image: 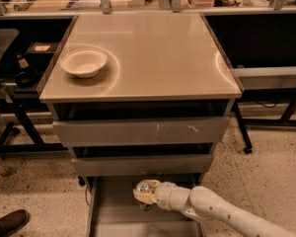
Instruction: Pick redbull can from bottom drawer and place on counter
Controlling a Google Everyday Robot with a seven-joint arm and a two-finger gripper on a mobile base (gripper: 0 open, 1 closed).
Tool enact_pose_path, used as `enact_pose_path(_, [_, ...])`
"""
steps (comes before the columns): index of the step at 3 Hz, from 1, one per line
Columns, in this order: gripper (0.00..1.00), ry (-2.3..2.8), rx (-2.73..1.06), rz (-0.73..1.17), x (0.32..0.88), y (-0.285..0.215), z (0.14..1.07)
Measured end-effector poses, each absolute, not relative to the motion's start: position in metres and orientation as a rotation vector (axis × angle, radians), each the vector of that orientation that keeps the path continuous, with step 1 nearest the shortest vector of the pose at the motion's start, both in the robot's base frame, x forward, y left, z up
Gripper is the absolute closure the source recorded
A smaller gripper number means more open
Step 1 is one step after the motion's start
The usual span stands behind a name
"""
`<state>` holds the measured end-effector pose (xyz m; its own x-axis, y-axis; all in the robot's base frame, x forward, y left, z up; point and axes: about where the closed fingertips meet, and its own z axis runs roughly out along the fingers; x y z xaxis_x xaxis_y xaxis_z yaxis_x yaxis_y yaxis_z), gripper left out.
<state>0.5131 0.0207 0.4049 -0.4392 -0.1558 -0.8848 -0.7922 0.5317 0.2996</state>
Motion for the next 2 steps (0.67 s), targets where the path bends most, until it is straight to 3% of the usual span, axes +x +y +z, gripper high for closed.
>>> enact_pose_path(2, [1.0,1.89,-0.744,0.884,0.521,0.008,0.464])
